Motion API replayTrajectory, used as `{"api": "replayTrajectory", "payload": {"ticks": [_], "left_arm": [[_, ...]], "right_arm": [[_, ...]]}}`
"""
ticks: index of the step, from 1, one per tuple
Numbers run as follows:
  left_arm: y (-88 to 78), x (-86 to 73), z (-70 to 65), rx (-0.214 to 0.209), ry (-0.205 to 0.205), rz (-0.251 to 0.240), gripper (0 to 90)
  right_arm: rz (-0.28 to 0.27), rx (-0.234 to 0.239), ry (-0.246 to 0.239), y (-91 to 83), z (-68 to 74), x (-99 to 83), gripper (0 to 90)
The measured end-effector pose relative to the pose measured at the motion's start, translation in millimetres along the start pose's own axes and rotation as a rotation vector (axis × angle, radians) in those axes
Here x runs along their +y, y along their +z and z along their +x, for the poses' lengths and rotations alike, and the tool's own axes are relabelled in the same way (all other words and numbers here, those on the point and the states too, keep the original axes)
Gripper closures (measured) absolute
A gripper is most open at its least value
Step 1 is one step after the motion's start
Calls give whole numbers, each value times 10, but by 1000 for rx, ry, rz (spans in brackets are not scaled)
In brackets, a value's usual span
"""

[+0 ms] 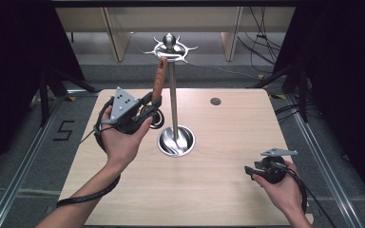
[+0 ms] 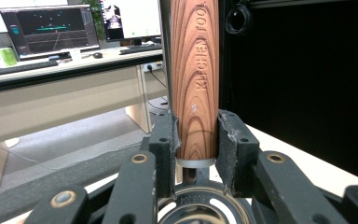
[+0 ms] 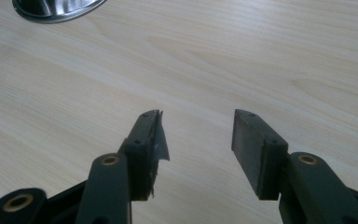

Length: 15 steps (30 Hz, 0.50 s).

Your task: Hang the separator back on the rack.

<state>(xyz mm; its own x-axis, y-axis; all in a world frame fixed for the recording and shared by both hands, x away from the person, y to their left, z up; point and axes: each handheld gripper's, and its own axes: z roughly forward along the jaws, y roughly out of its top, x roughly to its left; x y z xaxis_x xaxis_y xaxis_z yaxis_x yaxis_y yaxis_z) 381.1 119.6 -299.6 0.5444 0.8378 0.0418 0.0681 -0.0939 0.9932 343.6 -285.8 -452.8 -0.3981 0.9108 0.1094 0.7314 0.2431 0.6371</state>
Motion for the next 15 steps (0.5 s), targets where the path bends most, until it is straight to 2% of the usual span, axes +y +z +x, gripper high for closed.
{"api": "replayTrajectory", "payload": {"ticks": [2,6,14,15], "left_arm": [[27,-8,-10,2,-2,0,688],[66,-16,-29,4,-1,-1,687],[111,-29,-23,8,3,11,687],[116,-33,-20,10,2,19,686]], "right_arm": [[-6,-1,-11,8,-13,-1,528],[-1,3,0,-4,3,0,527],[-8,3,-12,3,-10,0,527],[0,4,-1,-3,0,-1,528]]}}
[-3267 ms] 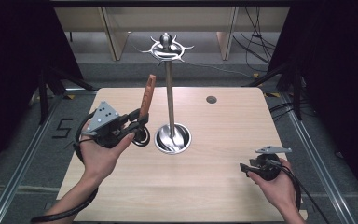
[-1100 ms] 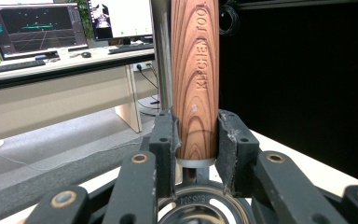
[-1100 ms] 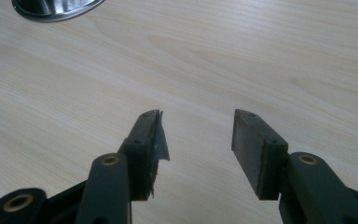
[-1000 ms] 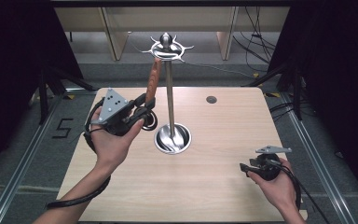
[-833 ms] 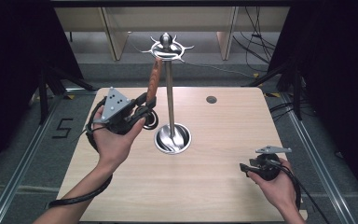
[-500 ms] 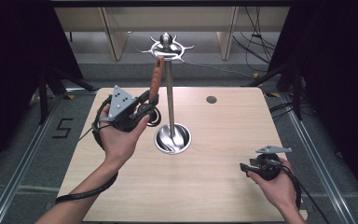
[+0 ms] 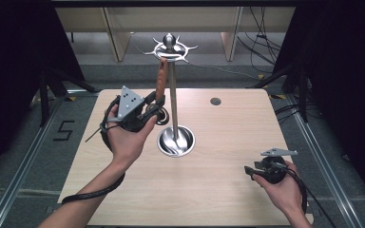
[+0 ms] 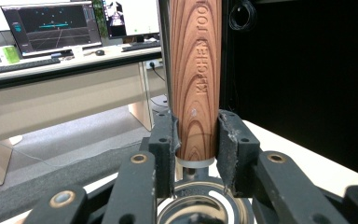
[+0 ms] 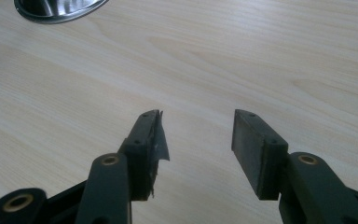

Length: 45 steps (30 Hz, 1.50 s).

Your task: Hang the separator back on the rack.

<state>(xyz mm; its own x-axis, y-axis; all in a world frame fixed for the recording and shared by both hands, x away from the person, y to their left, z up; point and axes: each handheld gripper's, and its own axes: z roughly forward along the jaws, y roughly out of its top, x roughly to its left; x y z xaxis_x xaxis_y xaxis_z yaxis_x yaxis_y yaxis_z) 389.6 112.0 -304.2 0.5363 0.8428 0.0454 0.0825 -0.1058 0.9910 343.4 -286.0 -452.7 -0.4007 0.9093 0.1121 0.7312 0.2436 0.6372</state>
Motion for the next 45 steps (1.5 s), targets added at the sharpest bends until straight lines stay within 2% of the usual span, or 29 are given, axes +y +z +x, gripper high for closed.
{"api": "replayTrajectory", "payload": {"ticks": [6,10,12,14,19,23,24,31,39,43,45], "left_arm": [[46,-18,8,0,2,27,685],[74,2,13,-20,-2,40,682],[77,9,9,-11,0,44,680],[92,16,15,-27,0,46,673],[71,9,25,-50,5,75,598],[-15,-67,48,-77,-1,96,559],[-31,-76,68,-78,12,93,555],[-241,-178,212,-98,-19,127,520],[-458,-349,399,-59,-33,174,477],[-577,-483,470,-43,-54,191,448],[-646,-565,506,-35,-59,206,436]], "right_arm": [[1,4,2,-2,4,0,527],[-4,-3,-6,-7,0,-1,526],[-4,-3,-6,-7,-1,-1,527],[-4,0,-8,-4,-3,-2,526],[-1,6,0,-1,2,0,525],[-5,-4,-6,-5,-3,-3,521],[-2,0,0,-4,-3,-4,520],[-2,-1,1,1,-5,-3,512],[-3,-1,2,-2,-13,-2,509],[-10,-1,14,-5,-11,-3,508],[-10,-2,0,-5,-29,-3,508]]}}
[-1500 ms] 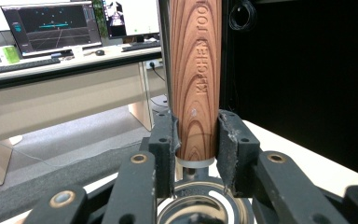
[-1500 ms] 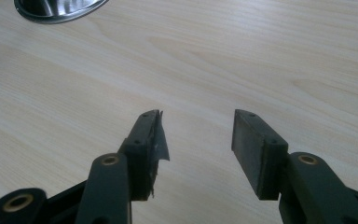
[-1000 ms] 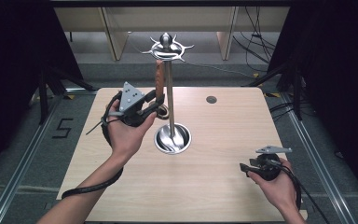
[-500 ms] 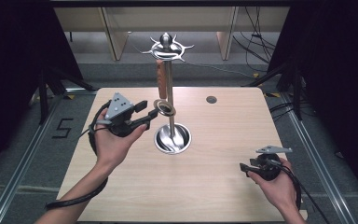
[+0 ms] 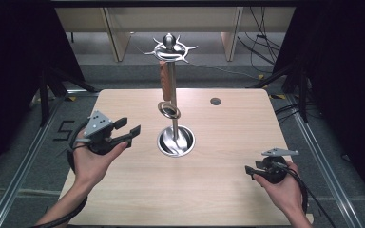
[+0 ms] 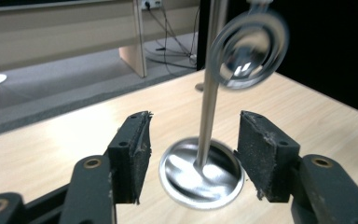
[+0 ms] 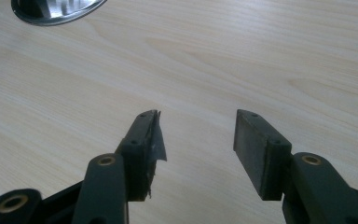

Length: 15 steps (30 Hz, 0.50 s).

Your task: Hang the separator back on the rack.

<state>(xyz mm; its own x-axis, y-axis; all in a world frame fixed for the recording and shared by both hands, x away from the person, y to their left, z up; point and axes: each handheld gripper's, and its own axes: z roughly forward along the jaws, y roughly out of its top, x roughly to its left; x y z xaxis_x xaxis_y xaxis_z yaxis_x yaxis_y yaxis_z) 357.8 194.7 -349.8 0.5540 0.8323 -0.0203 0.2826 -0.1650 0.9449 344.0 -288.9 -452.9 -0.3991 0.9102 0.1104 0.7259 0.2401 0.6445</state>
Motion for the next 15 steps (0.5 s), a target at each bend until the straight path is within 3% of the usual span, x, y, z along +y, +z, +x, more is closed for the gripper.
{"api": "replayTrajectory", "payload": {"ticks": [1,7,15], "left_arm": [[-35,-47,30,6,10,17,435],[-143,-348,136,25,-22,59,425],[-145,-799,305,44,-43,149,413]], "right_arm": [[3,-5,10,-4,10,-1,507],[5,-4,9,-5,1,4,505],[-2,-12,18,-15,-20,0,503]]}}
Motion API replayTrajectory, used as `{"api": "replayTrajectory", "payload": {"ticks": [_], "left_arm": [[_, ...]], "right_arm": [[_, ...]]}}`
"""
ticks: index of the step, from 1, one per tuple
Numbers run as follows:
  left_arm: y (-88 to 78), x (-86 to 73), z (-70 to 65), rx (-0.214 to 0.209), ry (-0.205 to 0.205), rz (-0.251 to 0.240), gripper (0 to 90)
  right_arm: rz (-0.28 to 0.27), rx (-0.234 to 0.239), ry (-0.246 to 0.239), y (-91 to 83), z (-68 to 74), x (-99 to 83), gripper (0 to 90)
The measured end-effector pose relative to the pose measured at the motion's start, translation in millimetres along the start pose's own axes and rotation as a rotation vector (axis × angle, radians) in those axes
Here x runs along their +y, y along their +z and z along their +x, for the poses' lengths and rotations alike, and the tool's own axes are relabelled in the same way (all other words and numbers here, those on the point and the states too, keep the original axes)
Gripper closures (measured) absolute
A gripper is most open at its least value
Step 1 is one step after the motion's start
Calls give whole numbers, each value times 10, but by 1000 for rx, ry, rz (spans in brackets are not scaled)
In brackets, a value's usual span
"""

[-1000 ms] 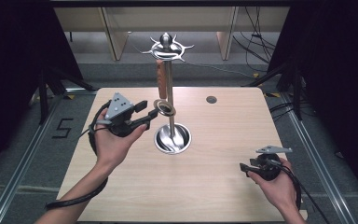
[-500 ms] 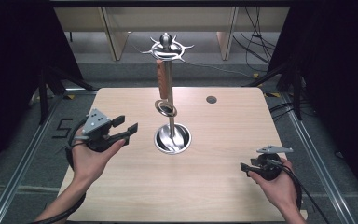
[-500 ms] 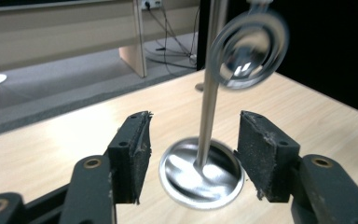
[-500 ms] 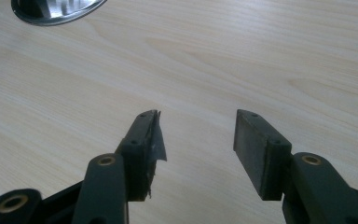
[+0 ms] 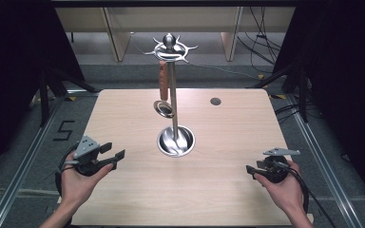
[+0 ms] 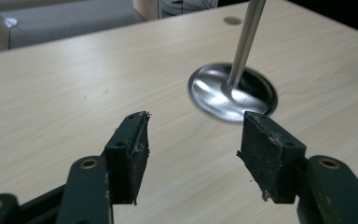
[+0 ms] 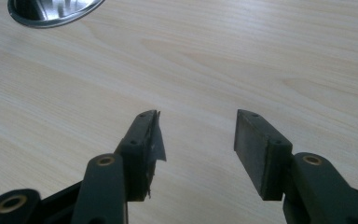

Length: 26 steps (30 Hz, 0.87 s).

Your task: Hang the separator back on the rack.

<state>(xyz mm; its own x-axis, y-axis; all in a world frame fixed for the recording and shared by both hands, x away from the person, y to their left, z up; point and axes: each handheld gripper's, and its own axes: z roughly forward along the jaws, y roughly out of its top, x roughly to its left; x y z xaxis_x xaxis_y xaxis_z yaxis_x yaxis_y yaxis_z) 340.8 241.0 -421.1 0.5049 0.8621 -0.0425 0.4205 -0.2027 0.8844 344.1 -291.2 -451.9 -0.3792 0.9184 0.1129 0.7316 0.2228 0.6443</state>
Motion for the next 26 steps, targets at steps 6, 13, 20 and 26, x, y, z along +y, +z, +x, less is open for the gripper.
{"api": "replayTrajectory", "payload": {"ticks": [6,13,20,26], "left_arm": [[111,-309,224,-1,-1,28,421],[101,-423,344,35,-57,56,426],[119,-430,330,31,-22,81,415],[135,-431,321,29,-30,80,415]], "right_arm": [[2,3,-7,-1,-3,-2,503],[-2,7,-1,-17,-25,-7,503],[5,-11,-1,-11,-51,-10,501],[-10,-13,5,19,-88,-14,501]]}}
